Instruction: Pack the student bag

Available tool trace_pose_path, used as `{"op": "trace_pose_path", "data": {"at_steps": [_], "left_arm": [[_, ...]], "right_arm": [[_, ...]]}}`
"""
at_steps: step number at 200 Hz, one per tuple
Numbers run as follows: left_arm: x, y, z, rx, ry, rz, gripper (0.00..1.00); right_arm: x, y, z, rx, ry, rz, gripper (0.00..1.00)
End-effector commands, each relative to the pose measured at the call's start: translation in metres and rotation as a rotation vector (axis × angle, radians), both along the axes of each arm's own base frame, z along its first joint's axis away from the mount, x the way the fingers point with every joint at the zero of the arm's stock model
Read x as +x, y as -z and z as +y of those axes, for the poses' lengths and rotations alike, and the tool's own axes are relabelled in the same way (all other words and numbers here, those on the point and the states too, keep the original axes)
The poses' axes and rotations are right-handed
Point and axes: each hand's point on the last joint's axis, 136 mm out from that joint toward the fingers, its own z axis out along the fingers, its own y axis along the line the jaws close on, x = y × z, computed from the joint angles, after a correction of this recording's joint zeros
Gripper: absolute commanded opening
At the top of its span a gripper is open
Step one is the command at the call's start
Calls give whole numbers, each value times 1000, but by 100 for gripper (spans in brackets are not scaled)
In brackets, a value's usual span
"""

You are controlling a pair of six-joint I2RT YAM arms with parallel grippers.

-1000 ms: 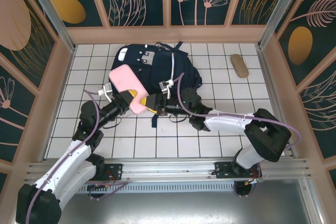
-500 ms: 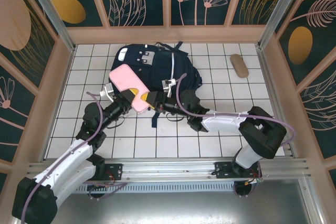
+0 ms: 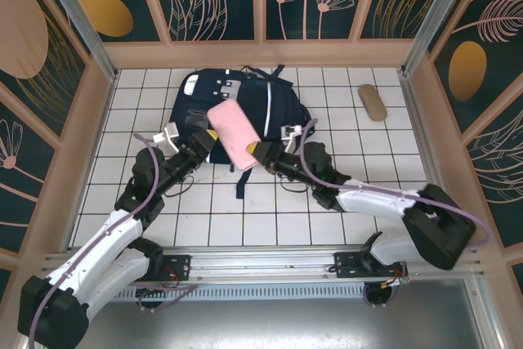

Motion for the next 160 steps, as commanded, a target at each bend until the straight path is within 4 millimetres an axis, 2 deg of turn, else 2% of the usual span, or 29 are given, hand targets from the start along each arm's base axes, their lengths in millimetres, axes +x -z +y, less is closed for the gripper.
{"op": "trace_pose_path", "data": {"at_steps": [1, 30, 44, 49, 51, 79, 88, 91, 96, 103, 160], "left_arm": [[18, -7, -1, 213, -4, -45, 83], [60, -2, -27, 359, 87, -14, 85], [83, 4, -42, 400, 132, 1, 85], [92, 5, -49, 407, 150, 7, 85], [95, 5, -51, 408, 161, 8, 85], [130, 23, -91, 356, 287, 63, 74], [140, 32, -100, 343, 307, 89, 69], [142, 28, -103, 334, 312, 83, 67], [147, 40, -109, 331, 327, 107, 65], [153, 42, -116, 328, 337, 107, 64], [181, 82, -154, 356, 401, 165, 58]], "right_arm": [[18, -5, -47, -139, 167, -80, 26], [31, -15, -115, -250, 356, -107, 25], [35, -24, -143, -265, 421, -119, 26], [32, -27, -147, -269, 425, -123, 26], [35, -27, -155, -274, 449, -121, 26], [35, -39, -198, -328, 560, -139, 25], [33, -38, -205, -346, 579, -137, 26], [33, -38, -208, -351, 586, -137, 26], [32, -37, -212, -361, 597, -135, 25], [31, -35, -215, -375, 605, -131, 25], [29, -16, -219, -432, 598, -107, 26]]}}
